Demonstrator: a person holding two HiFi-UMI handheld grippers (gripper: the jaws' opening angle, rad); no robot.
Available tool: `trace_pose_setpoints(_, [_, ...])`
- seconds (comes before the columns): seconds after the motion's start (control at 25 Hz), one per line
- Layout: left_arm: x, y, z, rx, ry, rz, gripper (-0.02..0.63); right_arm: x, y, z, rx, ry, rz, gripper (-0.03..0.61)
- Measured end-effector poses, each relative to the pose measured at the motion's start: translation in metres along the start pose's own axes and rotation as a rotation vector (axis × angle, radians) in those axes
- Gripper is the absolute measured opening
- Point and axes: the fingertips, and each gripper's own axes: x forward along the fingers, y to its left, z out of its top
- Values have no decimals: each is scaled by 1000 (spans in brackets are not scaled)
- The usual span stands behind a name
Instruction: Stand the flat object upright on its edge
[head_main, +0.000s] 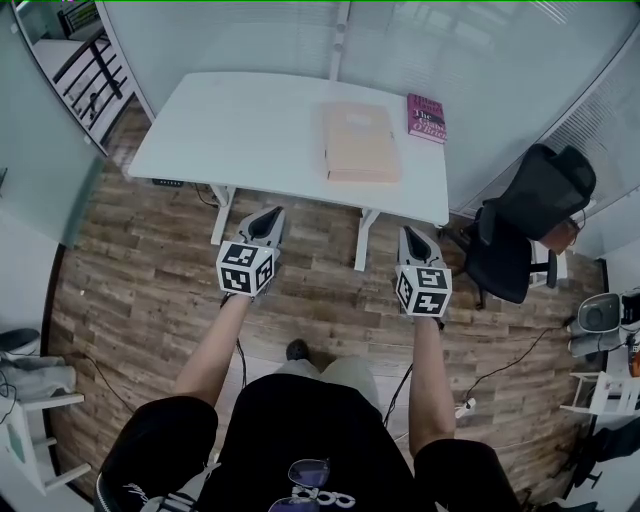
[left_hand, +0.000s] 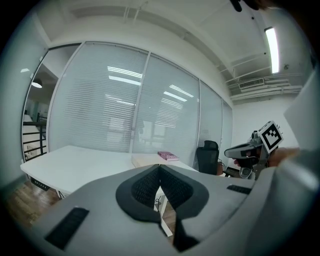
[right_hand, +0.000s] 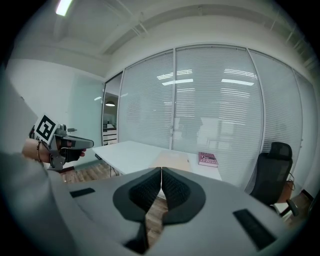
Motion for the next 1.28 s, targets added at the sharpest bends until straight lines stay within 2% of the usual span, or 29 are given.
trace_pose_setpoints(0.28, [26, 6, -2, 10, 16, -2, 21, 30, -14, 1, 23, -1, 5, 23])
trace_pose_setpoints(0.6, [61, 23, 9, 27, 13, 32, 21, 83, -28, 20, 9, -22, 55, 23])
trace_pose_setpoints(1.04, [149, 50, 32, 17, 25, 104, 21, 179, -85, 58, -3, -26, 123, 23])
trace_pose_setpoints(1.28, [190, 52, 44, 24, 34, 139, 21, 216, -115, 65, -6, -24, 151, 23])
